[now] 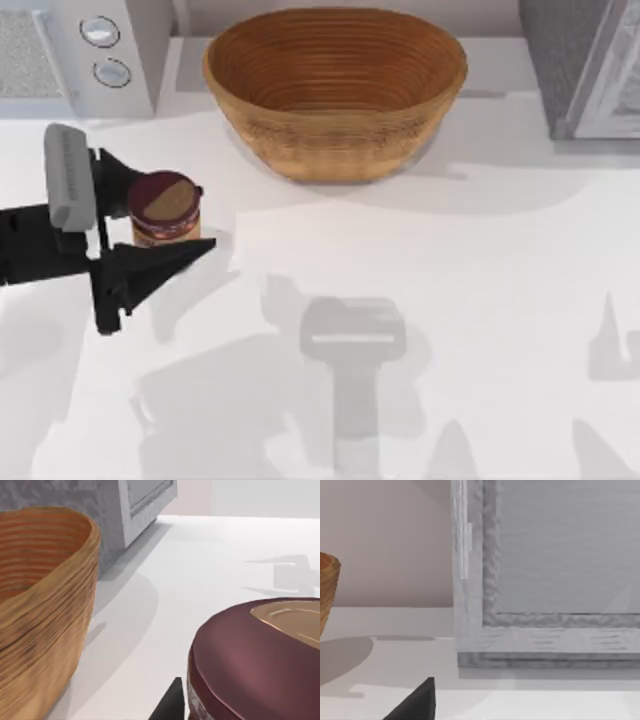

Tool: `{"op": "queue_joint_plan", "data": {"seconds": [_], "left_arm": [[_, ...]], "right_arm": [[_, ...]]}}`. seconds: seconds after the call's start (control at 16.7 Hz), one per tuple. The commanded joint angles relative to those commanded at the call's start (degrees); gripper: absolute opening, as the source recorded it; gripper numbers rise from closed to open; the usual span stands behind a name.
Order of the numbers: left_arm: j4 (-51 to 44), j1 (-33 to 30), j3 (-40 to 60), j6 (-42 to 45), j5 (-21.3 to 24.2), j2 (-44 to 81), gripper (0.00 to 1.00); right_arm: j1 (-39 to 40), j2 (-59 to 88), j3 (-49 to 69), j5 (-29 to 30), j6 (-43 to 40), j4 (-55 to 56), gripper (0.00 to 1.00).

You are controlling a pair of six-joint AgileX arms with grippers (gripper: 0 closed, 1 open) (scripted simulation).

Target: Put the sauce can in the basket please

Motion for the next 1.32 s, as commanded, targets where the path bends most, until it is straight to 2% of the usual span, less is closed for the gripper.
{"op": "queue_joint_plan", "data": {"seconds": [0.48,0.72,0.9,1.32], "left_arm": [[0.57,-11.79,24.91,-17.23,-30.03,8.89,0.00],[0.79,-16.63,34.04,-23.46,-41.39,12.59,0.00],[0.77,-18.29,36.90,-25.55,-44.98,13.88,0.00],[1.19,-18.49,38.19,-25.28,-44.94,14.14,0.00]], "right_arm": [[0.00,0.00,0.00,0.00,0.00,0.00,1.00],[0.00,0.00,0.00,0.00,0.00,0.00,1.00],[0.00,0.00,0.00,0.00,0.00,0.00,1.00],[0.00,0.00,0.00,0.00,0.00,0.00,1.00]]}}
